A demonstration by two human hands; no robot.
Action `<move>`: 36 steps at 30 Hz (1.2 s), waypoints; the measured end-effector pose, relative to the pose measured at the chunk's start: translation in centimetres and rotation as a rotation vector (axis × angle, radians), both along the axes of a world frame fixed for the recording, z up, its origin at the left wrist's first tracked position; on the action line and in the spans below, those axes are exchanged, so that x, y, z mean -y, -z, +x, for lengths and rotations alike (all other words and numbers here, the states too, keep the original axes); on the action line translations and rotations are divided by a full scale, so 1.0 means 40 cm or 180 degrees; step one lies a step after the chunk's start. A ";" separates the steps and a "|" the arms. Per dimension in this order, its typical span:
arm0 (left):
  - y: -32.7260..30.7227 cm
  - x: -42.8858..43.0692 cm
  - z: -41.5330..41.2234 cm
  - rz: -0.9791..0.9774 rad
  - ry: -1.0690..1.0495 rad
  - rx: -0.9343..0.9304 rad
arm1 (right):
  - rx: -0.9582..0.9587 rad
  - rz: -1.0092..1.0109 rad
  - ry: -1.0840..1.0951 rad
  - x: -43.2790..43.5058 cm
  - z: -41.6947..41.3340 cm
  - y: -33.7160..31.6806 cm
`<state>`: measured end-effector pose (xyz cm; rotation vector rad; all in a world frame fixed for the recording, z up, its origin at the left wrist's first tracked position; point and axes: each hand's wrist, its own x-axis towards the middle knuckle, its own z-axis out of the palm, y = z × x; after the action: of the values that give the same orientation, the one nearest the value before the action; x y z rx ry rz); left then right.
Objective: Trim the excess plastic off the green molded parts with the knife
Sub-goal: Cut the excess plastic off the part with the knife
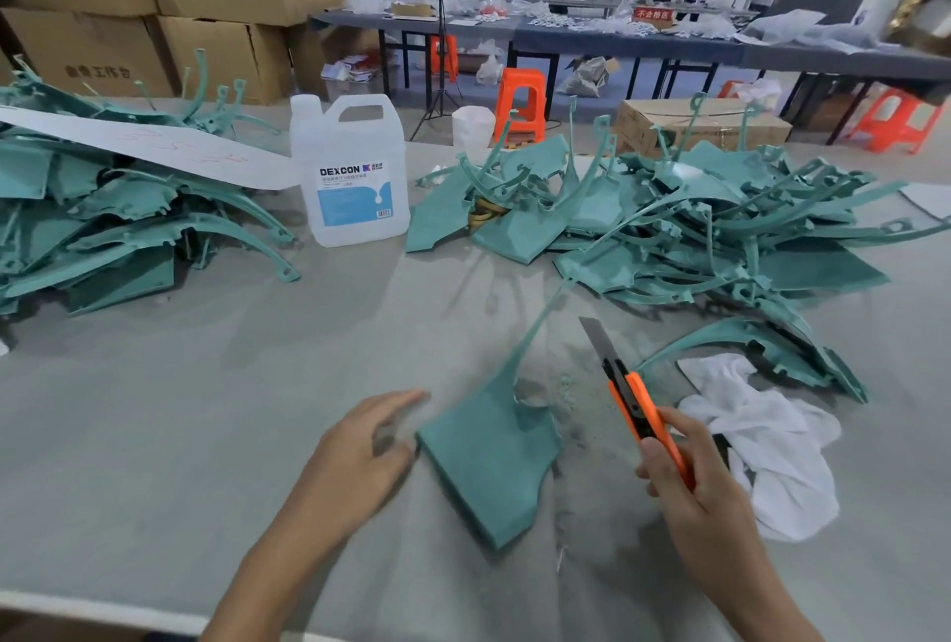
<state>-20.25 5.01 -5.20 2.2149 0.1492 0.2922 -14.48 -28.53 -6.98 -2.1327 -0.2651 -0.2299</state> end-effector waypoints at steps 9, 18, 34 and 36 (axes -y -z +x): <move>-0.015 0.130 0.058 0.0367 -0.0441 0.0026 | 0.0258 0.0059 0.0165 -0.003 -0.030 0.015; -0.046 0.149 0.083 0.0362 -0.0564 0.0022 | 0.0366 0.0012 0.0218 -0.004 -0.039 0.013; 0.012 0.014 0.119 0.1791 0.0550 -0.1189 | 0.0898 -0.0735 0.0176 -0.025 -0.047 0.006; 0.029 0.006 0.116 0.1517 0.0428 -0.1028 | 0.1113 -0.1205 0.0102 -0.029 -0.047 0.007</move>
<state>-15.59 4.75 -6.34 2.7206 0.1120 -0.1231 -16.35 -27.36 -7.26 -2.4643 -0.5108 -0.6152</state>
